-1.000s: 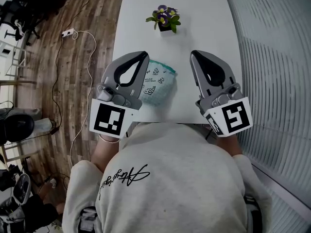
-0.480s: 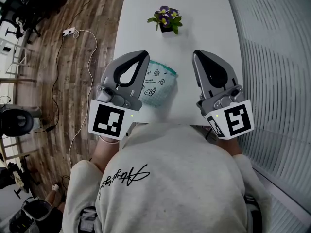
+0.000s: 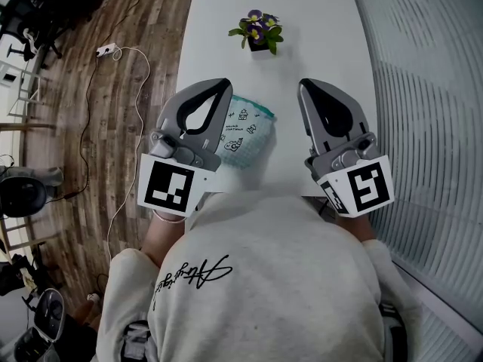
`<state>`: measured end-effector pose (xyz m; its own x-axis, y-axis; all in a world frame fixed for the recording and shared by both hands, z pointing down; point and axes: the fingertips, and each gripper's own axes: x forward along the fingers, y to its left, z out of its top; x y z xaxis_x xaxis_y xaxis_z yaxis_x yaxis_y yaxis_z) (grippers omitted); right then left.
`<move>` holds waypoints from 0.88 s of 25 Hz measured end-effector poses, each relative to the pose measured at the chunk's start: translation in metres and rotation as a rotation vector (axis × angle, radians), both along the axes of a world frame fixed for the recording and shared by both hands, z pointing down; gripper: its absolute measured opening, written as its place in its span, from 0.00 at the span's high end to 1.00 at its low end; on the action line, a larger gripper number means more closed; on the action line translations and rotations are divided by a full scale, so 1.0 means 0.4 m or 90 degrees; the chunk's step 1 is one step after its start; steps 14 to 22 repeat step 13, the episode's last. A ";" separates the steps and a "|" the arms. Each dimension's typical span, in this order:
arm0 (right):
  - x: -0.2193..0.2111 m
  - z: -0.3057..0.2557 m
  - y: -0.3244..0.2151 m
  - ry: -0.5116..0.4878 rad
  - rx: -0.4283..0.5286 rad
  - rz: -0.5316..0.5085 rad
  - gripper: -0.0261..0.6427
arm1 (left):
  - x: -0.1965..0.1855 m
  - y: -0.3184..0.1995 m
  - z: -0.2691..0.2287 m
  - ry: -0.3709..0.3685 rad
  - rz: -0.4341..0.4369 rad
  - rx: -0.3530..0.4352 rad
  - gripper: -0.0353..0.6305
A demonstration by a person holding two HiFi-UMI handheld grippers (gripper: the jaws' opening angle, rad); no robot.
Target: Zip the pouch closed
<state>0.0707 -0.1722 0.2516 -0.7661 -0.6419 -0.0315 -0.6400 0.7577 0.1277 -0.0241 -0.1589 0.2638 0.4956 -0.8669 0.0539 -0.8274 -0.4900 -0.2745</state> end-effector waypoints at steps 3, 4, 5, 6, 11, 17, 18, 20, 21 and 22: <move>-0.001 0.001 -0.005 0.001 0.001 0.002 0.96 | 0.005 -0.005 0.004 -0.009 0.011 0.000 0.95; 0.000 0.002 -0.007 0.001 0.000 0.003 0.96 | 0.006 -0.007 0.007 -0.009 0.013 -0.002 0.95; 0.000 0.002 -0.008 0.000 0.000 0.003 0.96 | 0.007 -0.008 0.009 -0.007 0.015 -0.003 0.95; -0.001 0.003 -0.009 0.000 -0.001 0.003 0.96 | 0.008 -0.009 0.010 -0.006 0.016 -0.003 0.95; -0.004 0.005 -0.016 0.001 -0.003 0.003 0.96 | 0.005 -0.017 0.011 -0.018 0.020 -0.003 0.95; -0.005 0.005 -0.021 0.001 -0.004 0.003 0.96 | 0.003 -0.023 0.009 -0.020 0.020 -0.002 0.95; -0.005 0.005 -0.021 0.001 -0.004 0.003 0.96 | 0.003 -0.023 0.009 -0.020 0.020 -0.002 0.95; -0.005 0.005 -0.021 0.001 -0.004 0.003 0.96 | 0.003 -0.023 0.009 -0.020 0.020 -0.002 0.95; -0.005 0.005 -0.021 0.001 -0.004 0.003 0.96 | 0.003 -0.023 0.009 -0.020 0.020 -0.002 0.95; -0.005 0.005 -0.021 0.001 -0.004 0.003 0.96 | 0.003 -0.023 0.009 -0.020 0.020 -0.002 0.95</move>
